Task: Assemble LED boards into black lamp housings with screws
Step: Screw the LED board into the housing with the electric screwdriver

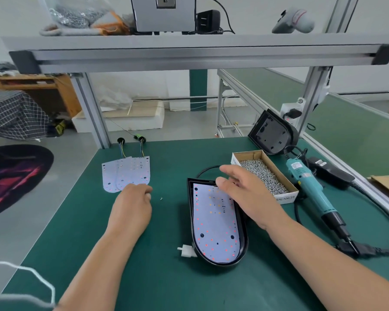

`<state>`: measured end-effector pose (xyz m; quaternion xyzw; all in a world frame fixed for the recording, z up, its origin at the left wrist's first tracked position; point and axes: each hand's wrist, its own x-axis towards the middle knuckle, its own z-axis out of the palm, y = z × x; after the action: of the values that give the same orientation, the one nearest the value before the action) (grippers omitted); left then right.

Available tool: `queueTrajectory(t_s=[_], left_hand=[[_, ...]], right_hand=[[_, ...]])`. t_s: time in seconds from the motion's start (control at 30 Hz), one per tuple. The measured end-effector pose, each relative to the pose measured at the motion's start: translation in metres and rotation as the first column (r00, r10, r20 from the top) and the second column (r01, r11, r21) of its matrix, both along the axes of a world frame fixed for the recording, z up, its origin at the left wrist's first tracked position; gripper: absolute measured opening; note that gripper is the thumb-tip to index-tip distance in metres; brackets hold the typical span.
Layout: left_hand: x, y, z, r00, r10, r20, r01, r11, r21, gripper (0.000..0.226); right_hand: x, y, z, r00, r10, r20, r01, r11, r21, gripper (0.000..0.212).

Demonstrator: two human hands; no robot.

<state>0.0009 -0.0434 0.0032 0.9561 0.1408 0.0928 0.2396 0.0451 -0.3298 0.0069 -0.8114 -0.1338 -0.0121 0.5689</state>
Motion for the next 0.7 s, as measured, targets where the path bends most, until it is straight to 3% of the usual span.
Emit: queueTrajectory(t_s=[0.2, 0.43, 0.5, 0.53, 0.57, 0.6, 0.63, 0.7], left_hand=[[-0.001, -0.013, 0.0, 0.999, -0.013, 0.034, 0.012, 0.999, 0.046, 0.017], [0.001, -0.019, -0.004, 0.999, 0.006, 0.039, -0.01, 0.995, 0.101, 0.015], [0.002, -0.021, -0.004, 1.0, 0.006, 0.029, -0.009, 0.993, 0.121, 0.017], [0.002, -0.021, -0.004, 1.0, 0.01, 0.026, -0.013, 0.992, 0.127, 0.018], [0.002, -0.021, -0.004, 0.999, 0.017, 0.029, -0.02, 0.993, 0.118, 0.019], [0.001, -0.021, -0.004, 0.999, 0.02, 0.038, -0.023, 0.996, 0.081, 0.019], [0.001, -0.021, -0.004, 0.998, 0.015, 0.056, -0.016, 1.0, 0.008, 0.02], [0.001, -0.024, -0.002, 0.992, -0.016, 0.123, 0.042, 0.977, -0.208, 0.02]], right_hand=[[0.002, -0.02, 0.025, 0.976, -0.172, 0.135, 0.147, 0.974, 0.175, 0.017], [0.018, -0.075, 0.052, 0.931, -0.336, 0.142, 0.299, 0.925, 0.233, 0.015], [0.018, -0.094, 0.057, 0.917, -0.359, 0.171, 0.355, 0.933, 0.053, 0.02], [0.018, -0.105, 0.058, 0.913, -0.353, 0.204, 0.383, 0.915, -0.129, 0.024], [0.018, -0.117, 0.059, 0.909, -0.34, 0.24, 0.408, 0.84, -0.358, 0.027], [0.015, -0.13, 0.057, 0.906, -0.328, 0.267, 0.423, 0.704, -0.57, 0.032], [0.011, -0.141, 0.054, 0.905, -0.324, 0.277, 0.42, 0.567, -0.709, 0.039], [0.0, -0.156, 0.043, 0.913, -0.323, 0.25, 0.374, 0.418, -0.828, 0.049]])
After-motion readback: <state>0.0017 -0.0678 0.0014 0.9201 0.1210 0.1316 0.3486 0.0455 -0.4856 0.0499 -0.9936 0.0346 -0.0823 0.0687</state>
